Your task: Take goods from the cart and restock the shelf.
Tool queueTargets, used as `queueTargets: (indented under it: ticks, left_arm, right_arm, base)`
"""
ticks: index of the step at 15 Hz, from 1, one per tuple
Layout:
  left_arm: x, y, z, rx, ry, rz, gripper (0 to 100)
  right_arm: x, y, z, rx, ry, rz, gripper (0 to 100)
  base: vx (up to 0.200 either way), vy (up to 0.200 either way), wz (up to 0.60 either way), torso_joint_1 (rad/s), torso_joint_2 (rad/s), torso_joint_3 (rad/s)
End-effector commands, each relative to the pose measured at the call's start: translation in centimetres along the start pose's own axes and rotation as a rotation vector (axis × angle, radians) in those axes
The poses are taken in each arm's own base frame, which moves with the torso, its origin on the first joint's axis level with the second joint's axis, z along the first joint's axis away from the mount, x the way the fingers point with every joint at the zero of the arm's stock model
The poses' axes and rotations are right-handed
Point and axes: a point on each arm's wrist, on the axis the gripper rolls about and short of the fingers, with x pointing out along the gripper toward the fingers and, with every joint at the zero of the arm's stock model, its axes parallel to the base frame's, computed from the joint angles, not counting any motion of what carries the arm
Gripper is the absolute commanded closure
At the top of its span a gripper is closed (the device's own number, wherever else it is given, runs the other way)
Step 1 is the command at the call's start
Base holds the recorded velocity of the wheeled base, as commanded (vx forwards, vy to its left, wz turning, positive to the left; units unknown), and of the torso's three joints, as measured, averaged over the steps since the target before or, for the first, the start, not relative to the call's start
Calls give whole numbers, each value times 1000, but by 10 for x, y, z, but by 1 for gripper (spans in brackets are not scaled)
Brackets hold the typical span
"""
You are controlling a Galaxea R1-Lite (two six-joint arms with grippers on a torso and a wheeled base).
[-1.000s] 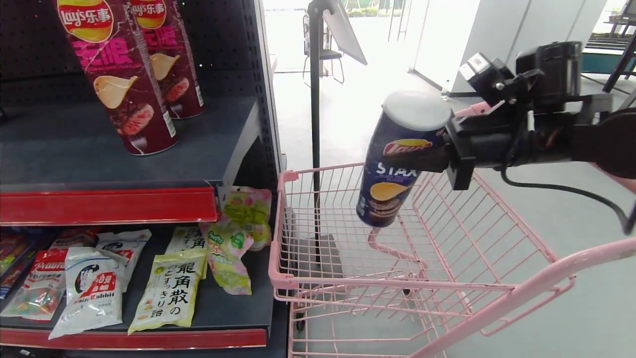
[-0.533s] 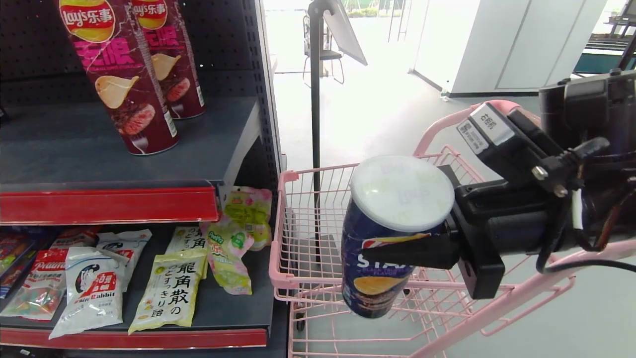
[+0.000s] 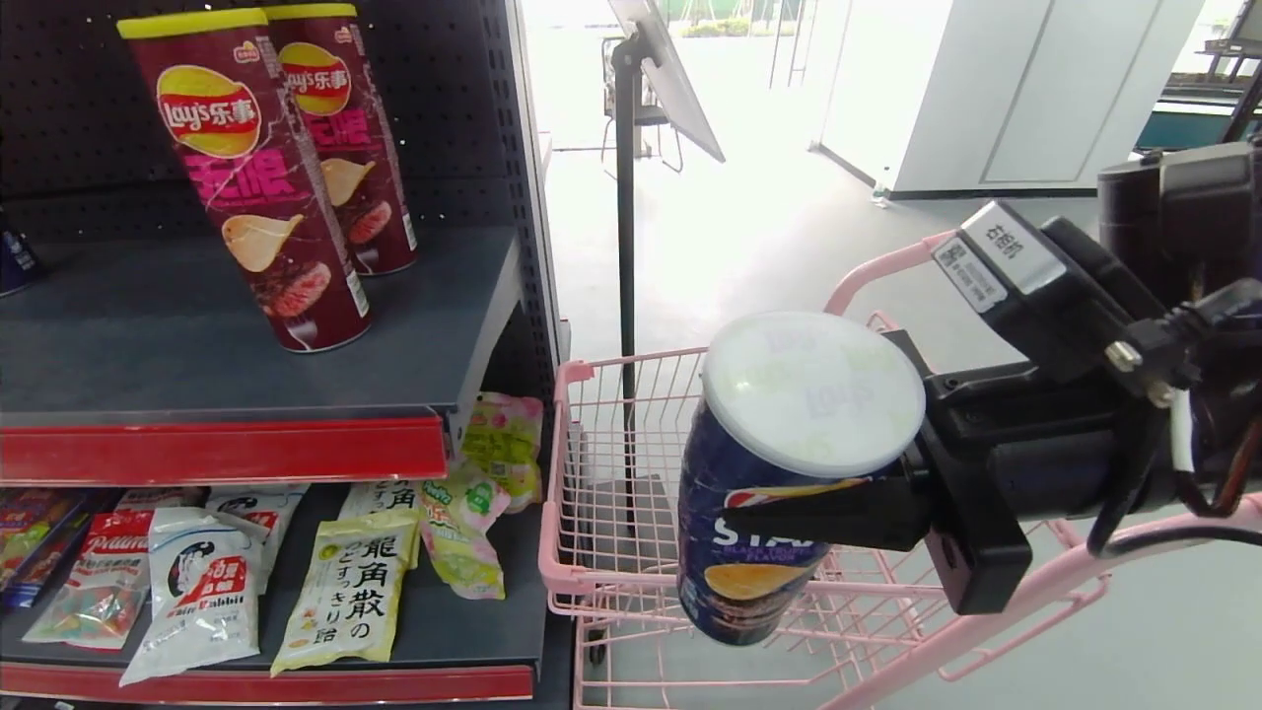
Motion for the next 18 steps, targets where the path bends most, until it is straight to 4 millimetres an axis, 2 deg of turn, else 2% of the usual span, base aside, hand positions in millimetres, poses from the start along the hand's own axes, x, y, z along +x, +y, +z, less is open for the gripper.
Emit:
queueTargets:
  ticks: [1, 10, 13, 16, 18]
  left_arm:
    - [0, 0, 0, -1, 2, 0, 0]
    - [0, 0, 0, 1, 2, 0, 0]
    - [0, 0, 0, 1, 0, 0, 0]
    - [0, 0, 0, -1, 2, 0, 0]
    - [0, 0, 0, -1, 0, 0, 0]
  right_arm:
    - [-3, -1, 2, -6, -6, -10, 100]
    - [-11, -2, 9, -30, -39, -46, 100]
    - [-15, 6, 2, -21, -31, -40, 100]
    - [-23, 16, -3, -13, -22, -40, 100]
    - [-36, 15, -10, 0, -7, -85, 100]
  base:
    - [0, 0, 0, 188, -500, -330]
    - [0, 0, 0, 224, -552, -330]
    - [0, 0, 0, 242, -556, -315]
    - [0, 0, 0, 47, -99, -54]
    - [0, 0, 0, 0, 0, 0]
